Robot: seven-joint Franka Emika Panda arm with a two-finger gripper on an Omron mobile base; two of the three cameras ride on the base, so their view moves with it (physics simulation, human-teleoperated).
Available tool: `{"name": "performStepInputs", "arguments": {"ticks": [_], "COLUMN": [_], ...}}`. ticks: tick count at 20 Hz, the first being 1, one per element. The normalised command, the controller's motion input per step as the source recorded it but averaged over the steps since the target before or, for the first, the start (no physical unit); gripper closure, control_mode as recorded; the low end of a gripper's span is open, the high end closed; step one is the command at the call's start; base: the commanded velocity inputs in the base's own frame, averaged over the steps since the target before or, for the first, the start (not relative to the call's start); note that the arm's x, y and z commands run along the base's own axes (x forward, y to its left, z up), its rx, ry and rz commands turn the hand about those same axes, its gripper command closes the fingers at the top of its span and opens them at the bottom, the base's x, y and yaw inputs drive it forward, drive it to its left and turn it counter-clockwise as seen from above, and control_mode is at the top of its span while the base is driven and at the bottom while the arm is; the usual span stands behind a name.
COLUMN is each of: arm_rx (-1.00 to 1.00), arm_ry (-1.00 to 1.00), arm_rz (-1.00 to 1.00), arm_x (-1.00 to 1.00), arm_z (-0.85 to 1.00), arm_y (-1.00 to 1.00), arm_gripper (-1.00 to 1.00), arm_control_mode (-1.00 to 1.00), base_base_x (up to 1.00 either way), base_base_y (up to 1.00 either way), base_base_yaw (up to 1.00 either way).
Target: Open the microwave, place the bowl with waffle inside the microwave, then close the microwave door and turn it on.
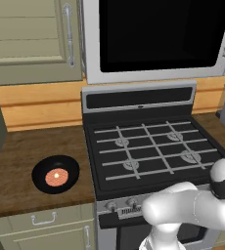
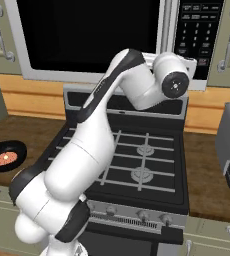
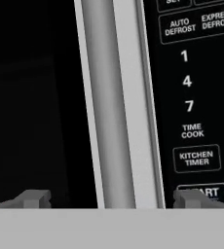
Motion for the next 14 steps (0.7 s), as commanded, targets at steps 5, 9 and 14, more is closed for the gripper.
{"name": "performStepInputs", "arguments": {"ticks": [5,9,14], "arm_rx": [0.0,0.0,0.0], "arm_ry": [0.0,0.0,0.0], "arm_rz": [0.0,0.0,0.0], "arm_x": [0.37,0.15,0.03], "arm_z": [0.0,0.0,0.0], "arm_y": [0.0,0.0,0.0], "arm_gripper": [-1.0,-1.0,-1.0], "arm_control_mode": [-1.0,-1.0,-1.0], "base_base_x": [0.0,0.0,0.0], "base_base_y": [0.0,0.0,0.0], "base_base_yaw": [0.0,0.0,0.0]}}
